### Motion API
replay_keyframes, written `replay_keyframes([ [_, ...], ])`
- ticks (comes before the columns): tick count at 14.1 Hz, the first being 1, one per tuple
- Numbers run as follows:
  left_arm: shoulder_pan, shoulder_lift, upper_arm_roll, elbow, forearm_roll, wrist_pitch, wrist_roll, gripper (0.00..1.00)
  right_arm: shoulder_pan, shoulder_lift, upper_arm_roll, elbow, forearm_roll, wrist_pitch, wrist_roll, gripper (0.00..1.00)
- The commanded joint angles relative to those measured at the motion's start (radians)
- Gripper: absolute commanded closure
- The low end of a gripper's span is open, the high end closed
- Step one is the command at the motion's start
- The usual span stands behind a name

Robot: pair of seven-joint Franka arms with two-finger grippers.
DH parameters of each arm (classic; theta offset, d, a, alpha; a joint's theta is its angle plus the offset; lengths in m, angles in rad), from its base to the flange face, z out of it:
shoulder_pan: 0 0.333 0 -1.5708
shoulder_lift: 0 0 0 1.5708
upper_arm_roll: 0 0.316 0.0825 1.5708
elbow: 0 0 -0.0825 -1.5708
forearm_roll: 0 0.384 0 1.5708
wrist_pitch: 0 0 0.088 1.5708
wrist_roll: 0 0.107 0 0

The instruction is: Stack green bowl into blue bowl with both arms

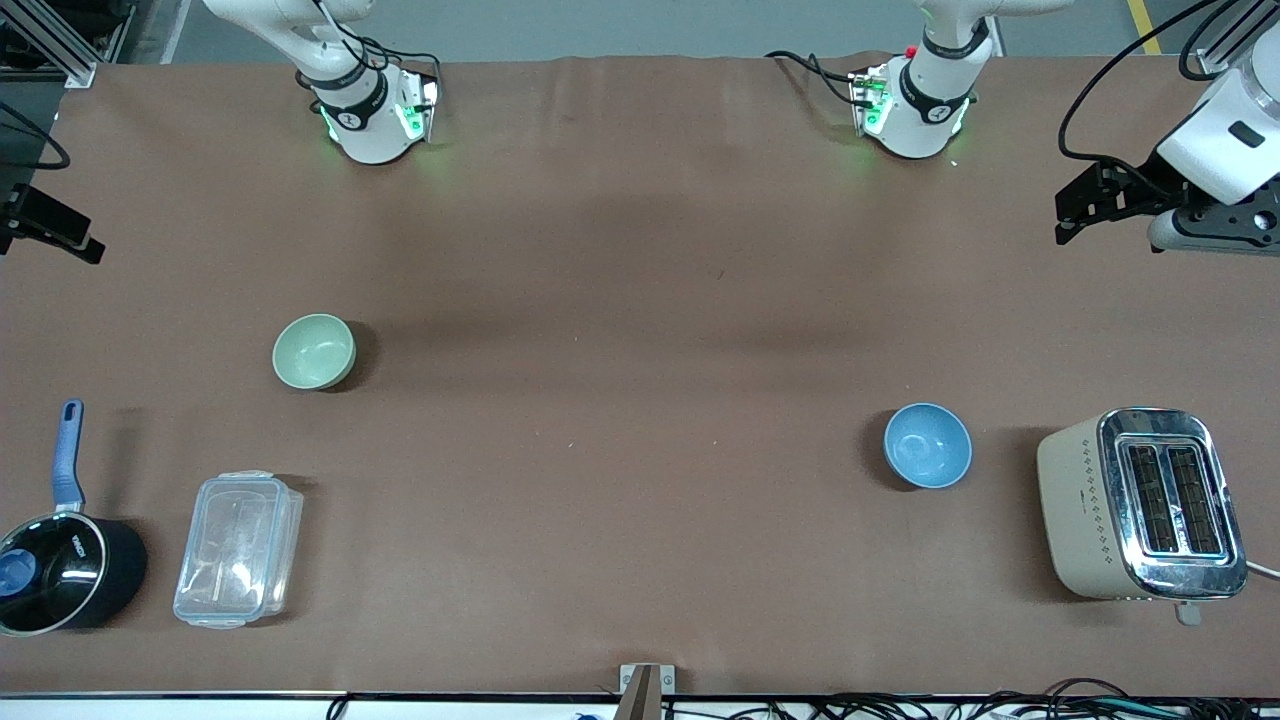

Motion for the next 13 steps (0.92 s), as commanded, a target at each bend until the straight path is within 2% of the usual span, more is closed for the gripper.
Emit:
replay_keyframes([
  [1,0.012,0.014,-0.012,0.038,0.019,-0.026,-0.011,0.00,0.000,-0.006,0.004,-0.001,0.004,-0.006,0.003,0.00],
  [4,0.013,0.078,-0.012,0.084,0.022,-0.026,-0.002,0.00,0.000,-0.006,0.004,-0.001,0.004,-0.006,0.003,0.00],
  [6,0.015,0.214,-0.006,0.125,0.019,-0.015,0.006,0.00,0.000,-0.006,0.004,-0.001,0.004,-0.006,0.003,0.00],
  [8,0.013,0.294,-0.004,0.115,0.021,0.109,0.000,0.00,0.000,-0.006,0.004,-0.001,0.004,-0.009,0.003,0.00],
  [10,0.012,0.356,-0.003,0.064,0.022,0.227,-0.014,0.00,-0.005,-0.006,0.004,-0.006,0.006,-0.011,0.003,0.00],
  [13,0.041,0.478,-0.004,-0.022,0.022,0.464,-0.014,0.00,-0.007,-0.009,0.004,-0.085,0.007,0.006,0.002,0.00],
])
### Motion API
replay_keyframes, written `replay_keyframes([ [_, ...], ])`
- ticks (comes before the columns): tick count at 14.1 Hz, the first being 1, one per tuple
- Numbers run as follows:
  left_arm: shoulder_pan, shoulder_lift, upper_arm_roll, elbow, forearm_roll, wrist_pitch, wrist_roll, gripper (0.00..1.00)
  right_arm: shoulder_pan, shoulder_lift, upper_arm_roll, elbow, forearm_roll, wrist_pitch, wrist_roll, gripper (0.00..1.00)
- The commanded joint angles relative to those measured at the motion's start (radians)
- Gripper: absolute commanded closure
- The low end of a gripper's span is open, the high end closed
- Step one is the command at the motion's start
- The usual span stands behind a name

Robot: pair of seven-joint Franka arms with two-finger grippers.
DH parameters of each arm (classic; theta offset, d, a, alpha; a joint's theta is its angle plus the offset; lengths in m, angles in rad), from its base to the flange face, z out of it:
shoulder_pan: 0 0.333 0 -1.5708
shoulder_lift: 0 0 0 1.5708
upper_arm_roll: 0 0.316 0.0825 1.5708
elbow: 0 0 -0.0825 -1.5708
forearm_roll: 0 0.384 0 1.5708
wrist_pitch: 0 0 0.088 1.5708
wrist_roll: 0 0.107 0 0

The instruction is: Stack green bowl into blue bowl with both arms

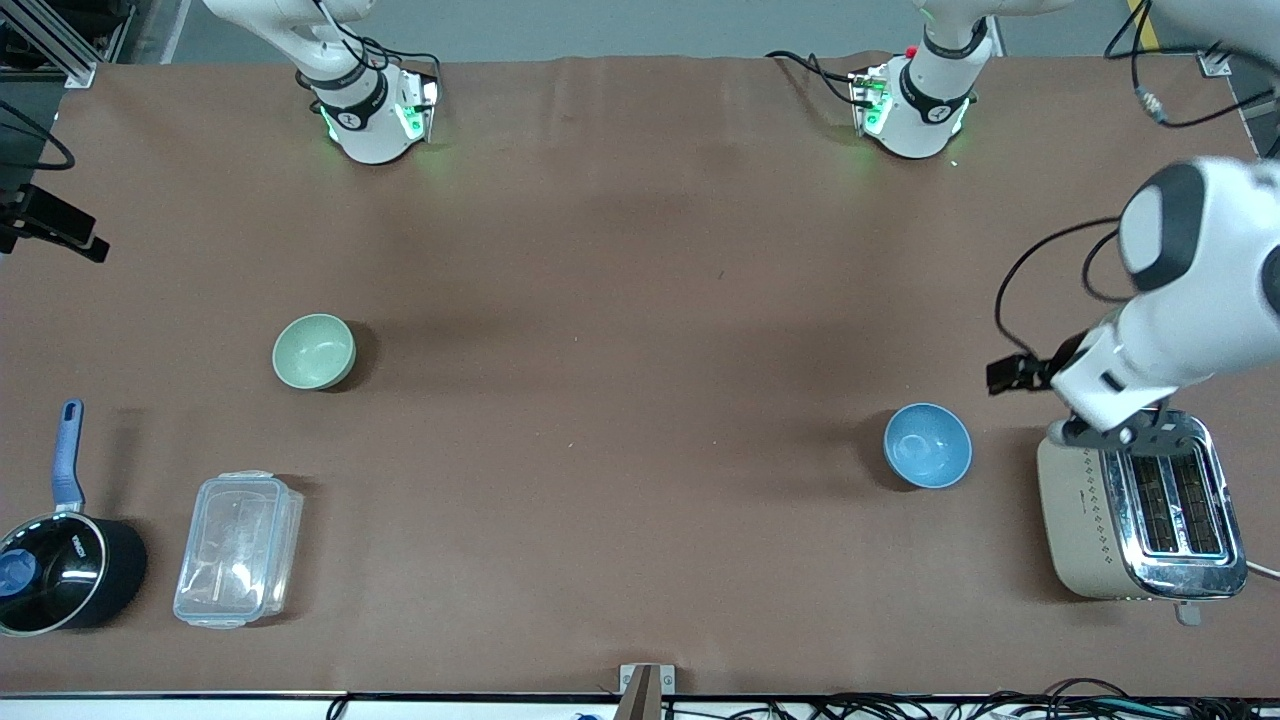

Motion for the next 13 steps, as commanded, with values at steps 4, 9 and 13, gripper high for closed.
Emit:
replay_keyframes([
  [4,0.045,0.195,-0.004,-0.103,0.020,0.322,-0.010,0.02,-0.014,-0.054,0.000,-0.408,0.006,0.296,-0.011,0.00],
  [9,0.050,0.273,-0.005,-0.113,0.020,0.328,-0.009,0.42,-0.014,-0.105,-0.003,-0.868,-0.004,0.781,-0.014,0.00],
  [13,0.047,0.301,-0.005,-0.105,0.017,0.354,-0.013,0.86,-0.063,-0.033,-0.001,-1.015,-0.010,1.041,-0.072,0.00],
])
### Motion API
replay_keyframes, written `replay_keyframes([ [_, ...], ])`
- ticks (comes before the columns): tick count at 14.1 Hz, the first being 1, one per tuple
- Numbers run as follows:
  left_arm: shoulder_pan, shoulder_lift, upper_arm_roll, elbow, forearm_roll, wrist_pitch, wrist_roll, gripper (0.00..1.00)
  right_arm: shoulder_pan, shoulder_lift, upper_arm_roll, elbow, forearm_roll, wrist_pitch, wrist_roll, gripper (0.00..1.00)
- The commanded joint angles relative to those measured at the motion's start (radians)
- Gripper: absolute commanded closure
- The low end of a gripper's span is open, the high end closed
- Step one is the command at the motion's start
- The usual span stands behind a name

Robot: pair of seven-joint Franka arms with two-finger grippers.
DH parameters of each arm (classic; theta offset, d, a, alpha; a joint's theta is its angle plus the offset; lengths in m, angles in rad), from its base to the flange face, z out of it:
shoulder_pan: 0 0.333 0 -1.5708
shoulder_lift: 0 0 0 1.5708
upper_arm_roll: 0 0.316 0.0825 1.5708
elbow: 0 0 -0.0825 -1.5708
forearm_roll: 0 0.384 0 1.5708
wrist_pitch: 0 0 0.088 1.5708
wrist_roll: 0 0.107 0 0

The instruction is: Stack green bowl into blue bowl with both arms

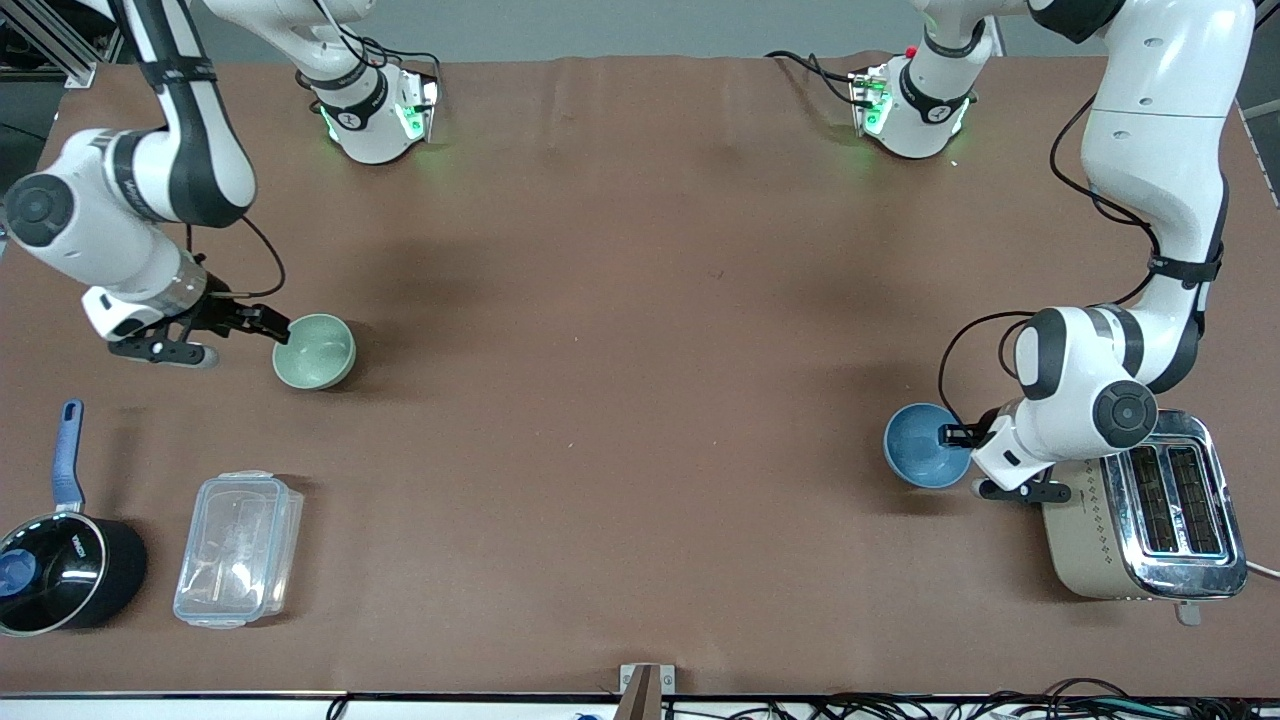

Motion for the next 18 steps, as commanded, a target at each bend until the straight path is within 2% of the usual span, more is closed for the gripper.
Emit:
replay_keyframes([
  [1,-0.002,0.004,-0.006,0.000,0.014,0.026,-0.014,0.92,-0.072,0.022,0.007,-0.080,-0.007,0.117,-0.086,0.00],
  [2,0.001,-0.004,-0.009,0.001,0.011,0.025,-0.014,1.00,-0.075,0.036,0.007,-0.098,-0.008,0.150,-0.110,0.00],
  [4,-0.010,-0.045,-0.018,0.017,0.002,0.013,-0.013,1.00,-0.072,0.042,0.007,-0.193,-0.007,0.302,-0.113,0.00],
  [5,-0.013,-0.083,-0.045,0.020,0.002,-0.013,-0.032,1.00,-0.072,0.071,0.009,-0.225,-0.007,0.383,-0.109,0.00],
  [8,-0.024,-0.125,-0.229,0.099,0.002,-0.173,-0.208,1.00,-0.074,0.148,0.009,-0.230,0.002,0.494,-0.104,0.03],
  [9,-0.031,-0.122,-0.292,0.106,0.006,-0.179,-0.317,1.00,-0.072,0.171,0.009,-0.230,0.002,0.522,-0.104,0.14],
  [10,-0.054,-0.119,-0.337,0.109,0.012,-0.179,-0.423,1.00,-0.068,0.180,0.010,-0.230,0.002,0.531,-0.104,0.39],
  [11,-0.086,-0.108,-0.355,0.110,0.014,-0.178,-0.483,1.00,-0.066,0.180,0.010,-0.230,0.002,0.531,-0.107,0.59],
  [12,-0.137,-0.085,-0.358,0.121,0.012,-0.172,-0.529,1.00,-0.068,0.183,0.010,-0.230,0.002,0.531,-0.106,0.88],
  [13,-0.194,-0.059,-0.358,0.138,0.012,-0.170,-0.574,1.00,-0.071,0.191,0.010,-0.229,0.002,0.533,-0.104,0.99],
  [15,-0.286,0.001,-0.354,0.178,0.014,-0.115,-0.675,1.00,-0.074,0.197,0.010,-0.226,0.002,0.534,-0.103,1.00],
  [18,-0.352,0.073,-0.351,0.181,0.017,-0.005,-0.726,1.00,-0.074,0.182,0.010,-0.204,0.002,0.505,-0.106,1.00],
])
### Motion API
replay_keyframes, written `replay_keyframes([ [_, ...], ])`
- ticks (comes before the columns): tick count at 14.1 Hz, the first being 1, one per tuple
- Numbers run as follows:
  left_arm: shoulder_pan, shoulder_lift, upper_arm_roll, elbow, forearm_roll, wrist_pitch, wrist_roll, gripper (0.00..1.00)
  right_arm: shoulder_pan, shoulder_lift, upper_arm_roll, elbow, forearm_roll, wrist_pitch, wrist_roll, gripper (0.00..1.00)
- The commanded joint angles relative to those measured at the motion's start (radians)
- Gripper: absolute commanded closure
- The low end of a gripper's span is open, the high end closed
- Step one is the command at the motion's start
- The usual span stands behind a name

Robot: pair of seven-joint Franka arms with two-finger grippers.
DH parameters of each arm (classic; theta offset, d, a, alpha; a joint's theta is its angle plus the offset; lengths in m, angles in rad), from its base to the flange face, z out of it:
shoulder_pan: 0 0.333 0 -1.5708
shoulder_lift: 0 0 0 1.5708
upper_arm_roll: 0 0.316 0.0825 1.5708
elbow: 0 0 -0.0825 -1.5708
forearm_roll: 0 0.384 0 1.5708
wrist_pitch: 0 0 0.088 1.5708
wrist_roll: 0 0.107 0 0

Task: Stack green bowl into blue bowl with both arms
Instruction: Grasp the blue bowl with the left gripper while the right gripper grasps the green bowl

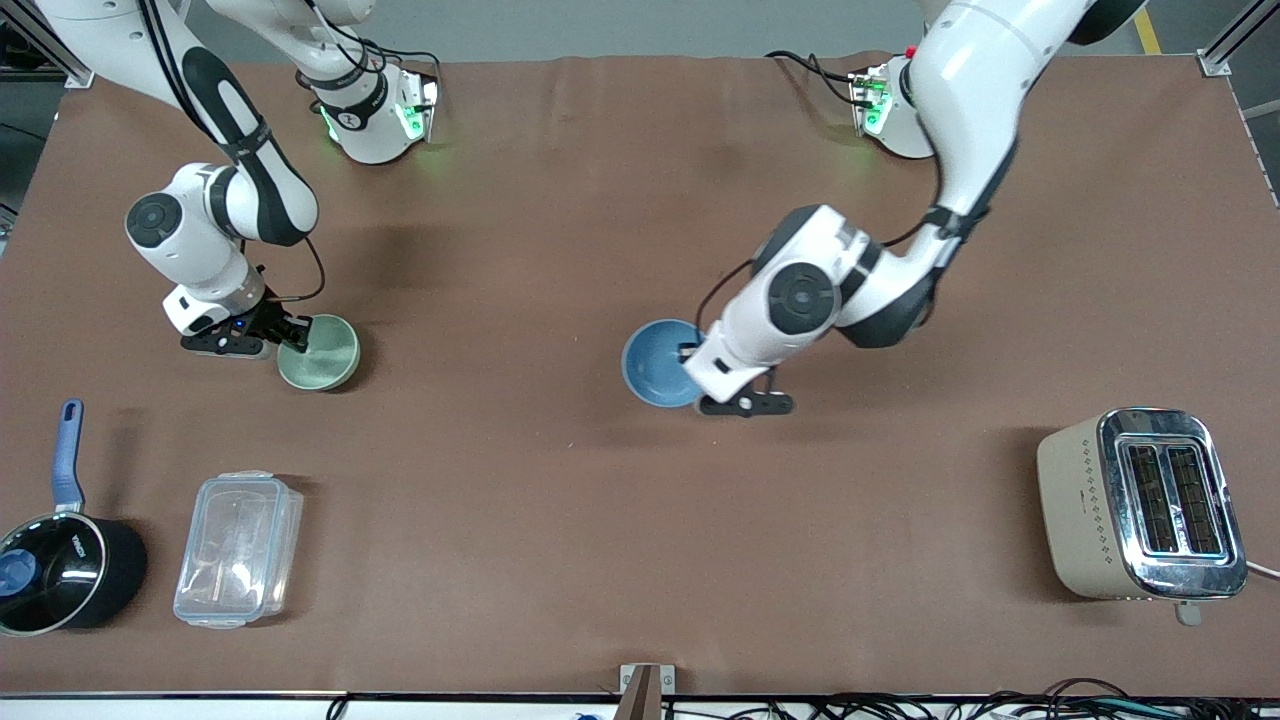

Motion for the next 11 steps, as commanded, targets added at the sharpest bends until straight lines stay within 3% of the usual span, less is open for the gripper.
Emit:
replay_keyframes([
  [1,-0.042,0.084,0.006,0.044,0.016,0.061,-0.020,0.99,-0.010,-0.027,0.007,0.025,0.002,-0.053,-0.004,1.00],
  [2,-0.056,0.099,0.009,0.044,0.016,0.077,-0.021,0.99,-0.007,-0.056,0.007,0.042,0.002,-0.105,-0.002,1.00],
  [5,-0.060,0.138,0.009,0.044,0.014,0.108,-0.021,0.88,0.003,-0.139,0.013,0.189,0.007,-0.439,-0.001,1.00],
  [8,-0.059,0.145,0.009,0.046,0.014,0.110,-0.021,0.72,0.079,-0.169,0.023,0.358,0.091,-0.709,0.056,1.00],
  [9,-0.057,0.141,0.012,0.055,0.014,0.110,-0.021,0.63,0.107,-0.168,0.037,0.408,0.111,-0.768,0.105,1.00],
  [10,-0.056,0.136,0.015,0.065,0.017,0.110,-0.026,0.37,0.133,-0.168,0.062,0.444,0.117,-0.802,0.182,1.00],
  [11,-0.051,0.127,0.018,0.069,0.027,0.108,-0.025,0.01,0.159,-0.166,0.109,0.467,0.117,-0.806,0.291,1.00],
])
